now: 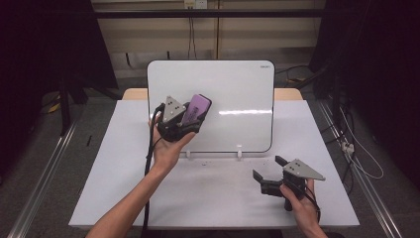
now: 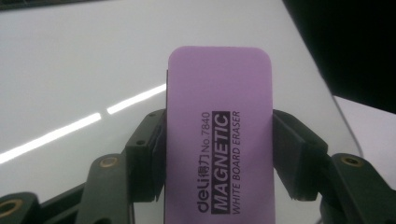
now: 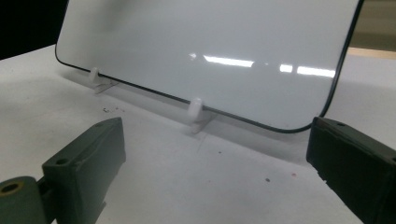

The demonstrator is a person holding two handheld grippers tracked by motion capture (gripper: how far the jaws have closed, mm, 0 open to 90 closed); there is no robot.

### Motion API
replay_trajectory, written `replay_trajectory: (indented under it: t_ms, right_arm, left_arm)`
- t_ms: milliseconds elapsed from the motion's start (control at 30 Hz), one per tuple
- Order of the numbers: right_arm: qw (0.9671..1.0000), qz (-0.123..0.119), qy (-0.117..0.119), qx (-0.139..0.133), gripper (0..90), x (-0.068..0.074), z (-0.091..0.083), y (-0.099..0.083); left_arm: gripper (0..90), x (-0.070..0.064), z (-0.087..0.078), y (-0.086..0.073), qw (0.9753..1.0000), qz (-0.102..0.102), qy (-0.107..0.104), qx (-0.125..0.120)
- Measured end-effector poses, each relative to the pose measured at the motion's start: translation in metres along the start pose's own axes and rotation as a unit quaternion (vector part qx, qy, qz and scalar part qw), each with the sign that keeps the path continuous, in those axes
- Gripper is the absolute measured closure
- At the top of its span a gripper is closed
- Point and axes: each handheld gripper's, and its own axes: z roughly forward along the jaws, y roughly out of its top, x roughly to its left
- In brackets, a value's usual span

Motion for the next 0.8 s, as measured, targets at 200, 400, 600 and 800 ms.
replay_trajectory:
  t_ms: [200,400,600,800]
  right_arm:
    - [0.9999,-0.009,0.008,-0.002,4.3,0.007,0.008,0.005]
    - [0.9996,-0.01,0.023,-0.013,4.7,0.018,0.02,0.013]
    - [0.9969,-0.012,0.067,-0.039,4.2,0.038,0.034,0.019]
    - [0.9928,-0.003,0.095,-0.072,3.4,0.056,0.046,0.027]
  left_arm:
    - [41.2,-0.002,-0.005,-0.011,0.9992,-0.031,-0.025,-0.008]
    - [41.2,-0.005,-0.009,-0.015,0.9968,-0.056,-0.052,-0.024]
    - [41.2,-0.009,-0.012,-0.025,0.9925,-0.097,-0.067,-0.032]
    - [41.2,-0.013,-0.012,-0.034,0.9893,-0.12,-0.074,-0.04]
